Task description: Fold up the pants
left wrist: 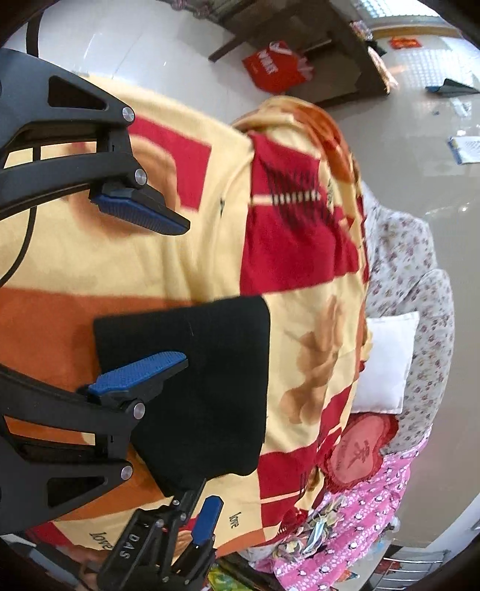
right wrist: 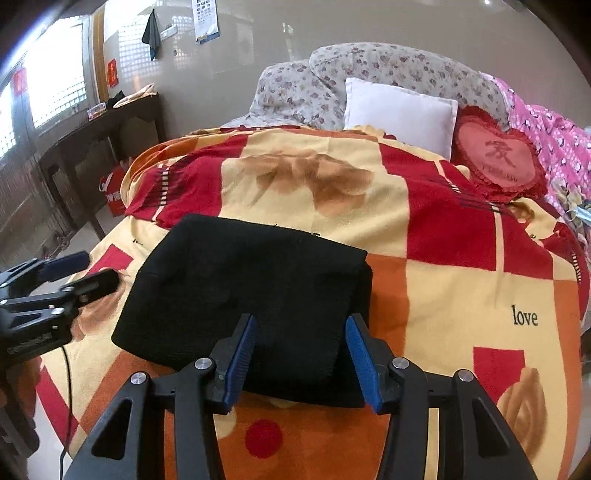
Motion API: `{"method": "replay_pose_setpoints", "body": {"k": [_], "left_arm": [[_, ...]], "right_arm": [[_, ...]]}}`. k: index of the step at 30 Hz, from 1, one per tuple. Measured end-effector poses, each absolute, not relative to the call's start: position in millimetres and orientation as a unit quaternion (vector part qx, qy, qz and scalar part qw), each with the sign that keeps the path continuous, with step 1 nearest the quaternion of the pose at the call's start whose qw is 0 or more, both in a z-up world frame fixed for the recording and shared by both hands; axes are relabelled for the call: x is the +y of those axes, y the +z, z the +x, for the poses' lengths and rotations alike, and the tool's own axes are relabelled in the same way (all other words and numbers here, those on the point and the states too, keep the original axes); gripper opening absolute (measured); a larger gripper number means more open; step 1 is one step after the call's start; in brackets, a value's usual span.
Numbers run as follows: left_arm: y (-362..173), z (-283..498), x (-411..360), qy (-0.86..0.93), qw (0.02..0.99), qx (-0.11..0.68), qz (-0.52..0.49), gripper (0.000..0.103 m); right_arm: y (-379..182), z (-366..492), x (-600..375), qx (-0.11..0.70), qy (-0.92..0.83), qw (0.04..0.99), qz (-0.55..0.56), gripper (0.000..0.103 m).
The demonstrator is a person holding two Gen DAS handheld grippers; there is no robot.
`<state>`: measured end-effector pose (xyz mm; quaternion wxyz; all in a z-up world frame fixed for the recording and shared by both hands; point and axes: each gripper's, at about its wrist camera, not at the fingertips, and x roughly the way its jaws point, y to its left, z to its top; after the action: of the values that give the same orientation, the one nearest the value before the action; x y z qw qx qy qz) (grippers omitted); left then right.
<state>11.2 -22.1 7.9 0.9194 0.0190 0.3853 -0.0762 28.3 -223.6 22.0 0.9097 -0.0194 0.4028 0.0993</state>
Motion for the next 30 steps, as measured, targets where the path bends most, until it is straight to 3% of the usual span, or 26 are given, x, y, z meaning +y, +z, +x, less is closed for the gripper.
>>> {"method": "replay_pose_setpoints", "body": {"k": [30], "left_arm": [[1.1, -2.1, -29.7, -0.063, 0.921, 0.384, 0.024, 0.066]], "right_arm": [[19.7, 18.9, -225.2, 0.415, 0.102, 0.904, 0.000, 0.049]]}}
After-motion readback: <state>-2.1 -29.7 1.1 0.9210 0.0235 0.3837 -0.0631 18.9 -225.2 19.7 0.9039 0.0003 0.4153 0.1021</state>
